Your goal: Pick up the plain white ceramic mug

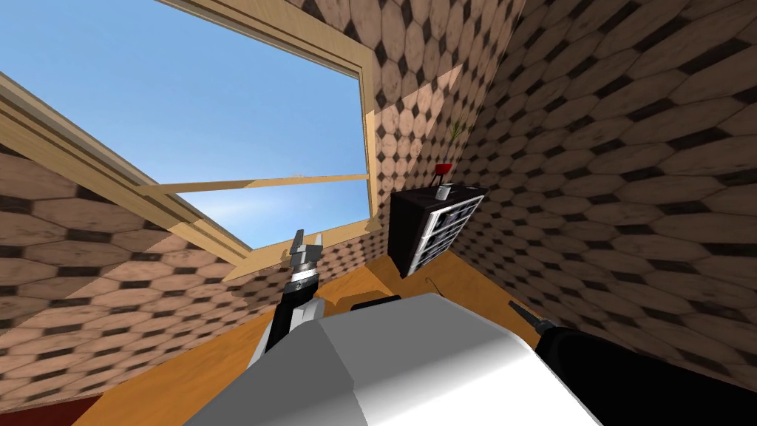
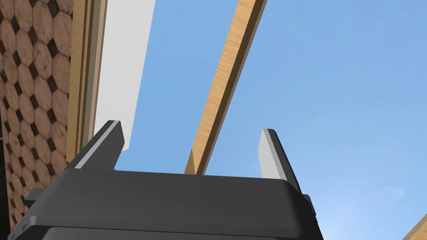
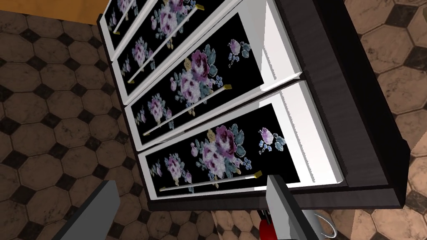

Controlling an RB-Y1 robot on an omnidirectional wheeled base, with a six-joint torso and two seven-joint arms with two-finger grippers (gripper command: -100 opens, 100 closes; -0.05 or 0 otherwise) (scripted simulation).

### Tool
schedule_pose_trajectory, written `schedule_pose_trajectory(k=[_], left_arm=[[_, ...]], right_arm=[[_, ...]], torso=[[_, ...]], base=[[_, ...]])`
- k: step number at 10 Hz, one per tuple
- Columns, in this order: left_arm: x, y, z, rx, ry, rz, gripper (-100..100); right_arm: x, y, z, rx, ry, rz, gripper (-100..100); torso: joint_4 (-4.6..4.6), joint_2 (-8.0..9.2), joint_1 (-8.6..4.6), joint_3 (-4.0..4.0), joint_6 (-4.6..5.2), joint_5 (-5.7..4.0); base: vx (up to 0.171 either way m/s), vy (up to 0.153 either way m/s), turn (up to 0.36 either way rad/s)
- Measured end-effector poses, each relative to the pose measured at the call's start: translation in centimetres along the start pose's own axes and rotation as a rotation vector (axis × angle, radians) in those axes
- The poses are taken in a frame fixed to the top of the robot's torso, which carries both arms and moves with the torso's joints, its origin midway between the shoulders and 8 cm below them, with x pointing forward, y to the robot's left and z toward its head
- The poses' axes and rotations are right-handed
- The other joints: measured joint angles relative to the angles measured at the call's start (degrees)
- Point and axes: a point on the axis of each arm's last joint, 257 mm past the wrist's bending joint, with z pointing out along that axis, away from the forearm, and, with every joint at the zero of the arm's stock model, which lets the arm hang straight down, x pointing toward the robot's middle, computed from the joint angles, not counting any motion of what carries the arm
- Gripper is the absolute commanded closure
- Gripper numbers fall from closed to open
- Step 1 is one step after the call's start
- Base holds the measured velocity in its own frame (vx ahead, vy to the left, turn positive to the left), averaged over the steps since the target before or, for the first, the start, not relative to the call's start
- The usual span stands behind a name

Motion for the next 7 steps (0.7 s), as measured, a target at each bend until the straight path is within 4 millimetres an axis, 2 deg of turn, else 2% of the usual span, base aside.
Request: schedule_pose_trajectory(k=[3, 4, 5, 7], left_arm=[[0.0, 0.0, 0.0, 0.0, 0.0, 0.0, 0], [0.0, 0.0, 0.0, 0.0, 0.0, 0.0, 0], [0.0, 0.0, 0.0, 0.0, 0.0, 0.0, 0], [0.0, 0.0, 0.0, 0.0, 0.0, 0.0, 0]], right_arm=[[-0.7, -4.6, -3.2, 0.109, 0.065, -0.086, -100], [-1.1, -5.7, -4.1, 0.136, 0.081, -0.108, -100], [-1.5, -5.9, -4.8, 0.148, 0.091, -0.115, -100], [-2.7, -8.4, -7.2, 0.213, 0.126, -0.161, -100]], torso=[[-0.01, -0.1, -0.06, -0.05, -0.05, -0.03], [-0.02, -0.07, -0.09, -0.05, -0.02, -0.02], [0.02, 0.07, -0.26, 0.04, -0.01, -0.05], [0.0, -0.01, -0.2, 0.0, -0.01, -0.05]], base=[[0.064, 0.117, 0.11], [0.014, 0.051, -0.014], [0.043, 0.097, 0.177], [0.075, 0.1, 0.121]])
